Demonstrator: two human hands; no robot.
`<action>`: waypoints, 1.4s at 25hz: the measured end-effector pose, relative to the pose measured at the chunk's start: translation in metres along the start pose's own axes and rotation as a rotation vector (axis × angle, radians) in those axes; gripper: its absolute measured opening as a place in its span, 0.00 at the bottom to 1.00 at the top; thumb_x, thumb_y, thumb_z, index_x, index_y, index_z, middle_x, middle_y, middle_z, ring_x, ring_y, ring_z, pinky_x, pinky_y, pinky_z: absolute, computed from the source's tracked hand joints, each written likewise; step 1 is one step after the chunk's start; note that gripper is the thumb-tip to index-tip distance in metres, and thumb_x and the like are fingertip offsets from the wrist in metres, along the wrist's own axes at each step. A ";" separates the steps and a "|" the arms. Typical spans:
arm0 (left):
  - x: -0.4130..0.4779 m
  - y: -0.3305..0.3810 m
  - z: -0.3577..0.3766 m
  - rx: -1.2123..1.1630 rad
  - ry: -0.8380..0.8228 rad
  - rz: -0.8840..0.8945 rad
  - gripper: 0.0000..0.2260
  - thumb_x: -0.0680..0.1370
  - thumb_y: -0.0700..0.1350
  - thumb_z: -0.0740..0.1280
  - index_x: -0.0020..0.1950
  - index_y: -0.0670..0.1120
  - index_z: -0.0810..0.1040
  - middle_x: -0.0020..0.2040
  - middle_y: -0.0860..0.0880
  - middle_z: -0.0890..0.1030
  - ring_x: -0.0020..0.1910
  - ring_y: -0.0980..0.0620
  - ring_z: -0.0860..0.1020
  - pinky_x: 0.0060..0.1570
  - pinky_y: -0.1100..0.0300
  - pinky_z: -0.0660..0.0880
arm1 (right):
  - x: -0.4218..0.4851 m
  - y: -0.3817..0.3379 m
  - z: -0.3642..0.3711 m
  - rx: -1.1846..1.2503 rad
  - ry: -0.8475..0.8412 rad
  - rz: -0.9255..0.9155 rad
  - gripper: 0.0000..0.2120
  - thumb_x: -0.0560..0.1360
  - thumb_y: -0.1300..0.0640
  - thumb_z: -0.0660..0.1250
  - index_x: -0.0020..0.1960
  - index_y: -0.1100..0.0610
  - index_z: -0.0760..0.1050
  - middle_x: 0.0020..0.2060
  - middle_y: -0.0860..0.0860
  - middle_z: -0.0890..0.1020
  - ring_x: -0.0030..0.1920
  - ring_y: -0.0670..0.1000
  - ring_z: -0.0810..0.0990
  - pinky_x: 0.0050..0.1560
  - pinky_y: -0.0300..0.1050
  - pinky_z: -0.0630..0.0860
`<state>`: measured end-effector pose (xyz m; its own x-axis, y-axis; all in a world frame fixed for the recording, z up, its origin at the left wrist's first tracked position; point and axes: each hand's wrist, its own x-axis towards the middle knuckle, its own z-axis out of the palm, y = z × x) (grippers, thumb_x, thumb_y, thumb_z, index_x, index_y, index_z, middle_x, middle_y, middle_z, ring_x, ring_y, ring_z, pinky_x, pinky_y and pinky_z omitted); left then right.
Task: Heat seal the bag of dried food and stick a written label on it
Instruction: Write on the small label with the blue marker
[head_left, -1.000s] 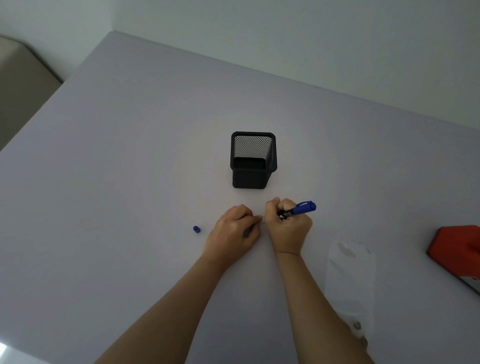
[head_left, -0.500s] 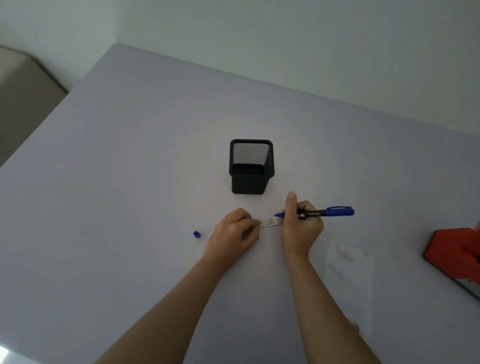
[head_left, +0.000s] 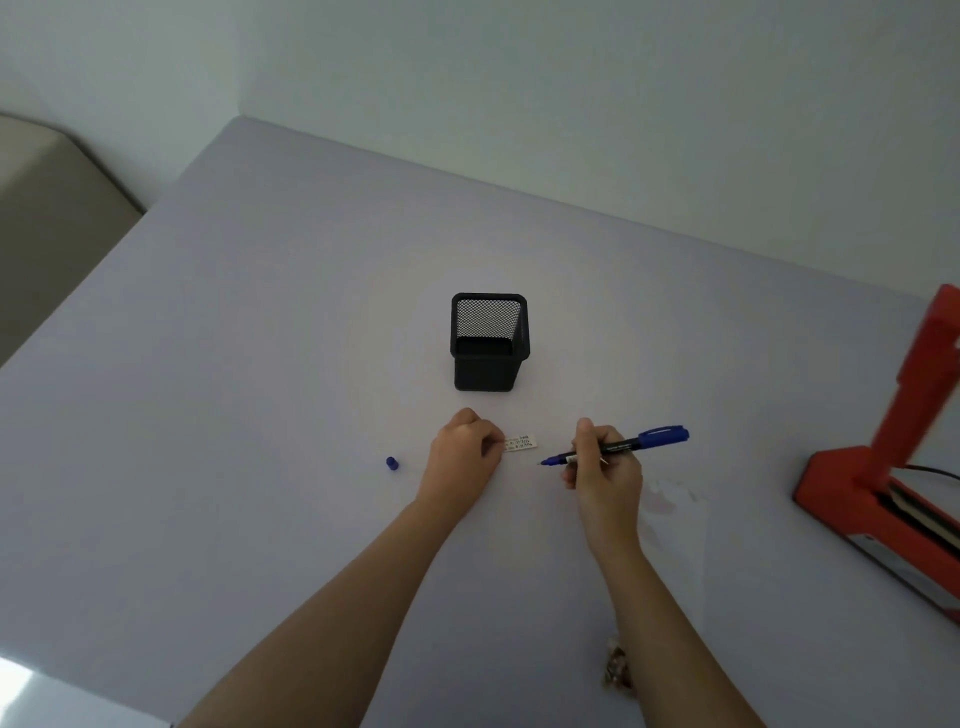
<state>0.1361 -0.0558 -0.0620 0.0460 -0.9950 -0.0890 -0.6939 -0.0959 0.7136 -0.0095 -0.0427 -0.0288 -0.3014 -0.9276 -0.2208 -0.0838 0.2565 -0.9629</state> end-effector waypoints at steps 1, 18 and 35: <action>-0.001 0.001 -0.001 0.022 -0.015 0.006 0.07 0.77 0.37 0.64 0.49 0.38 0.82 0.48 0.42 0.78 0.44 0.46 0.77 0.45 0.61 0.72 | -0.002 -0.002 -0.002 -0.039 -0.017 -0.018 0.14 0.77 0.53 0.62 0.36 0.60 0.72 0.26 0.53 0.75 0.25 0.42 0.75 0.31 0.34 0.76; -0.060 -0.043 -0.070 0.221 0.040 -0.079 0.10 0.78 0.41 0.62 0.57 0.41 0.78 0.50 0.43 0.77 0.50 0.42 0.77 0.46 0.58 0.71 | -0.032 -0.040 0.008 0.219 -0.084 0.115 0.14 0.75 0.57 0.67 0.32 0.57 0.69 0.24 0.49 0.78 0.26 0.42 0.78 0.32 0.32 0.77; -0.079 0.067 -0.090 -0.915 -0.031 -0.326 0.05 0.76 0.40 0.67 0.49 0.45 0.81 0.43 0.46 0.83 0.42 0.53 0.81 0.45 0.65 0.78 | -0.049 -0.063 0.017 0.312 -0.113 0.140 0.14 0.75 0.55 0.67 0.32 0.55 0.71 0.20 0.45 0.74 0.25 0.43 0.73 0.33 0.32 0.75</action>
<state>0.1508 0.0133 0.0553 0.1090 -0.9155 -0.3872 0.1769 -0.3655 0.9139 0.0265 -0.0175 0.0399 -0.1815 -0.9178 -0.3532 0.2504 0.3042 -0.9191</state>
